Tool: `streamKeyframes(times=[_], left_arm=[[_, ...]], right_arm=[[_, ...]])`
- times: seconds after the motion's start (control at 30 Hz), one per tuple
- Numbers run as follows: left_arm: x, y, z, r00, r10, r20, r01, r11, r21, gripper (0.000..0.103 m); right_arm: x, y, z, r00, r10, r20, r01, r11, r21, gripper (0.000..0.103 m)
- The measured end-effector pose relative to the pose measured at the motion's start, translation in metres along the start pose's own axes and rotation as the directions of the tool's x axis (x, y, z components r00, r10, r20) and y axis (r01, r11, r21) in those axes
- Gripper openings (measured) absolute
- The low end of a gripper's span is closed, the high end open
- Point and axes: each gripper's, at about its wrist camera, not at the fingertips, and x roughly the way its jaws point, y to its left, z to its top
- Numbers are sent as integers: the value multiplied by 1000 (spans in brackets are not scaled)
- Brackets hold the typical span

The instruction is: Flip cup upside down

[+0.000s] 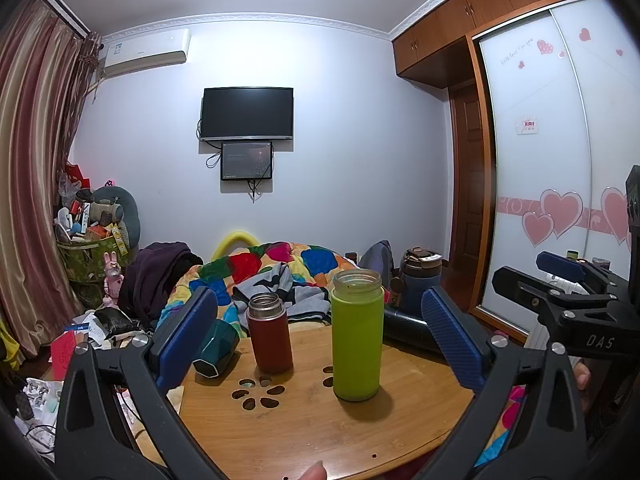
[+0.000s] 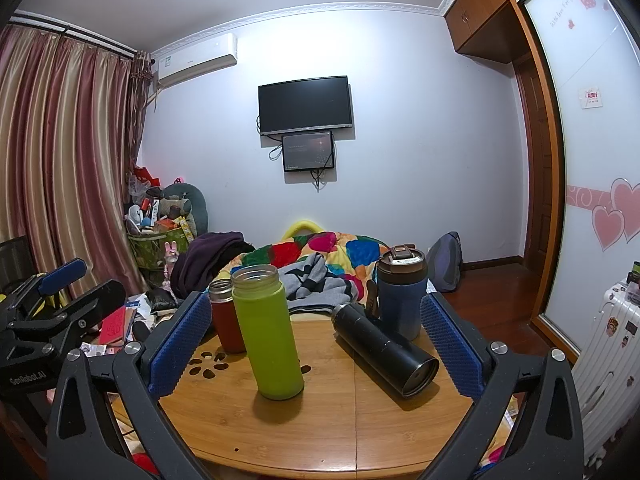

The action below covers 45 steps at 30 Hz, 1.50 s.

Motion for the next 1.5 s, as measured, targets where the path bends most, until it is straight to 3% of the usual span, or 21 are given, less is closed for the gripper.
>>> streamKeyframes(times=[1.07, 1.3, 1.5], left_arm=[[0, -3, -1, 1000, -9, -5, 9, 1000, 0, 103], [15, -4, -5, 1000, 9, -16, -9, 1000, 9, 103], [43, -8, -14, 998, -31, -47, 32, 999, 22, 103]], right_arm=[[-1, 2, 0, 1000, 2, 5, -2, 1000, 1, 103], [2, 1, -3, 1000, 3, -6, -3, 1000, 9, 103], [15, -7, -13, 999, -6, -52, 7, 1000, 21, 103]])
